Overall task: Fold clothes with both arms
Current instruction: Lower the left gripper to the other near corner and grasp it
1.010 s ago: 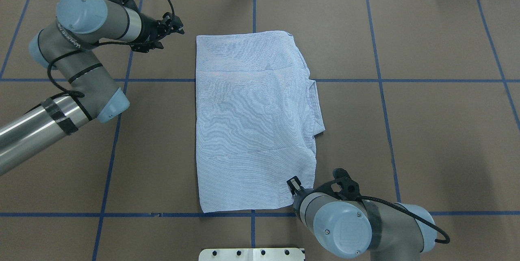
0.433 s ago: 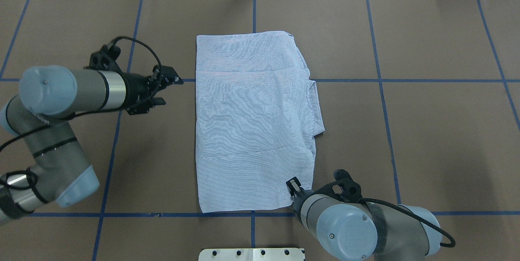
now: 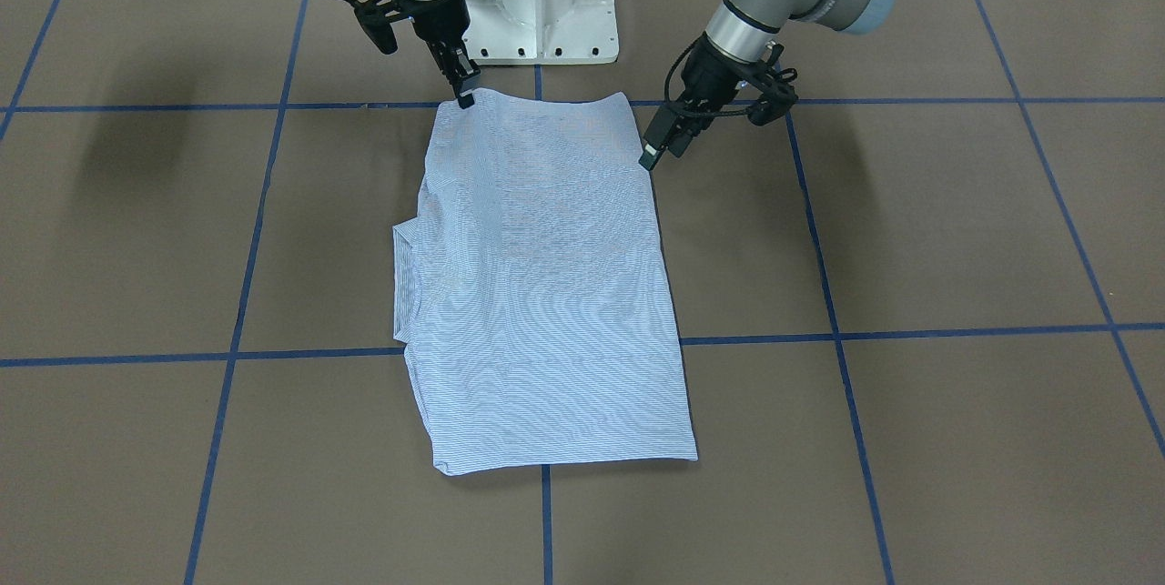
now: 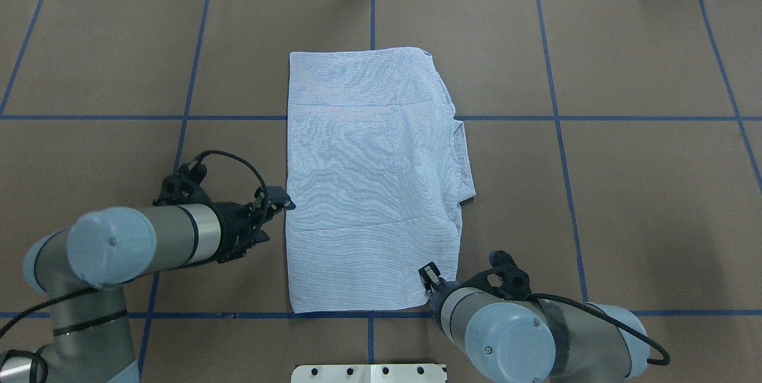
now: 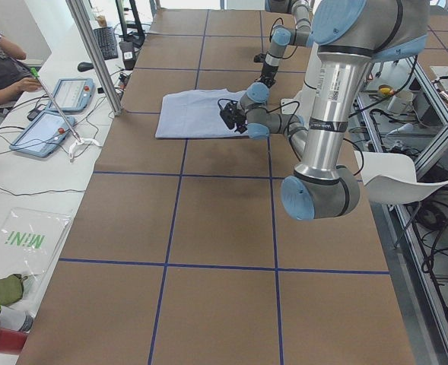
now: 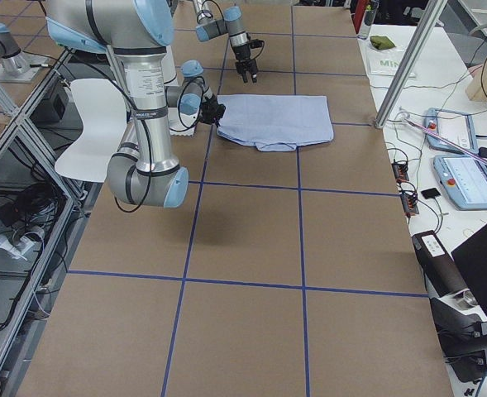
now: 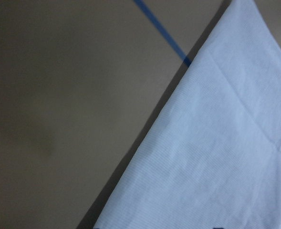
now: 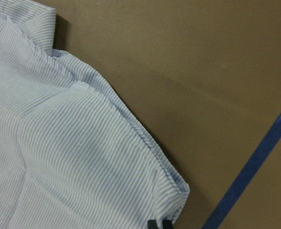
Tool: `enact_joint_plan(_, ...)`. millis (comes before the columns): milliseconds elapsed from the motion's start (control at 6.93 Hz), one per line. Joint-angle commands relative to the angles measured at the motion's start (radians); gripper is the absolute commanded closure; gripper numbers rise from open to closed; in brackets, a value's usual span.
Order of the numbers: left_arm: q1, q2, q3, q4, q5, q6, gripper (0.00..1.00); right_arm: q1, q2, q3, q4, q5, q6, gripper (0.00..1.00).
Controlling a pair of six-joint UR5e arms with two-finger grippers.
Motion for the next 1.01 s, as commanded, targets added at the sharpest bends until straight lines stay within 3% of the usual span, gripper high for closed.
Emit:
enact_joint_plan(0,0.130,0.004,-0.006,0.042,0.050,-0.107,0.23,-0.001,0.000,0.001,0.000,0.001,0.000,1.00)
enact_joint_plan(577,0.198,0.004,-0.007,0.076,0.087,-0.147,0.44,-0.001,-0.002,0.001,0.000,0.001,0.000,1.00)
enact_joint_plan(866,0.218,0.004,-0.009,0.076,0.087,-0.167,0.63,-0.001,0.000,0.001,-0.002,0.001,0.000,1.00)
